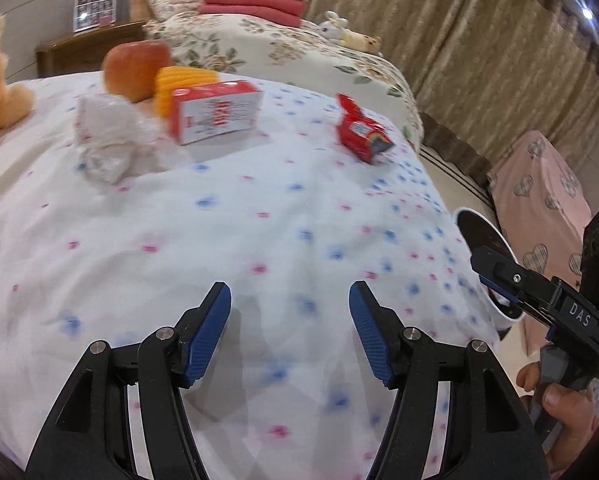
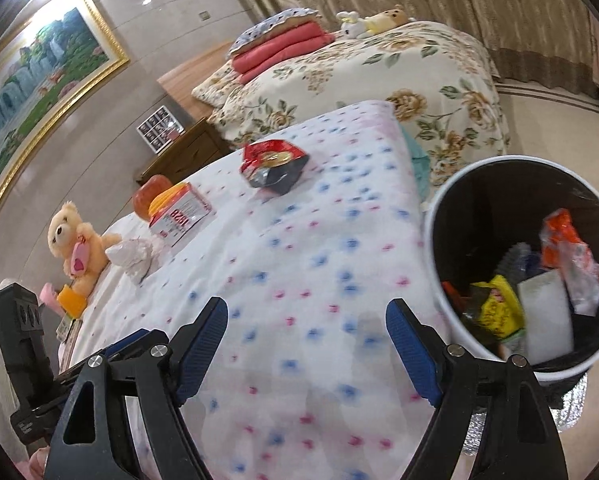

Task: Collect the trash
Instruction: 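Move both tools back over the bed toward the crumpled paper and carton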

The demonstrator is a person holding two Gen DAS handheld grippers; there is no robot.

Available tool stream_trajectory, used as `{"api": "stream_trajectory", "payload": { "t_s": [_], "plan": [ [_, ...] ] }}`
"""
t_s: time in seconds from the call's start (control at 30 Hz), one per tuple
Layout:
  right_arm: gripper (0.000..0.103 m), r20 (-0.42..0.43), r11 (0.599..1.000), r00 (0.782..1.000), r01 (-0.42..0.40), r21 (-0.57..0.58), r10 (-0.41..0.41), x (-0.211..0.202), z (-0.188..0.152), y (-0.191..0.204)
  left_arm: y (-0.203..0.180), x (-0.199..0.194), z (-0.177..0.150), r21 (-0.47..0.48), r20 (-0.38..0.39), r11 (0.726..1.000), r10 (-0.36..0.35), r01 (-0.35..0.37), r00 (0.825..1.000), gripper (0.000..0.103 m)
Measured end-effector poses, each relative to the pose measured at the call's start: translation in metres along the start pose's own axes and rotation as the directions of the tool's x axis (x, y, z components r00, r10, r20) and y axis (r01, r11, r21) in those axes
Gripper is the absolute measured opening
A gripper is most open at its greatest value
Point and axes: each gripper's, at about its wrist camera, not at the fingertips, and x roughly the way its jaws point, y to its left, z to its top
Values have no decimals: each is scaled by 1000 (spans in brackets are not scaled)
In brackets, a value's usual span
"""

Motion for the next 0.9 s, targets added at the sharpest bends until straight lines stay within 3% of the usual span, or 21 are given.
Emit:
{"api": "stream_trajectory", "payload": {
  "t_s": [0.63,0.9],
  "plan": [
    [83,-91,985,992,-105,-134,93,65,9,71,97,-7,25,-151,36,981,132,-125,991,63],
    [87,-109,976,988,-131,-171,113,89,22,85,122,1,50,-160,39,976,154,-146,987,66]
  ]
}}
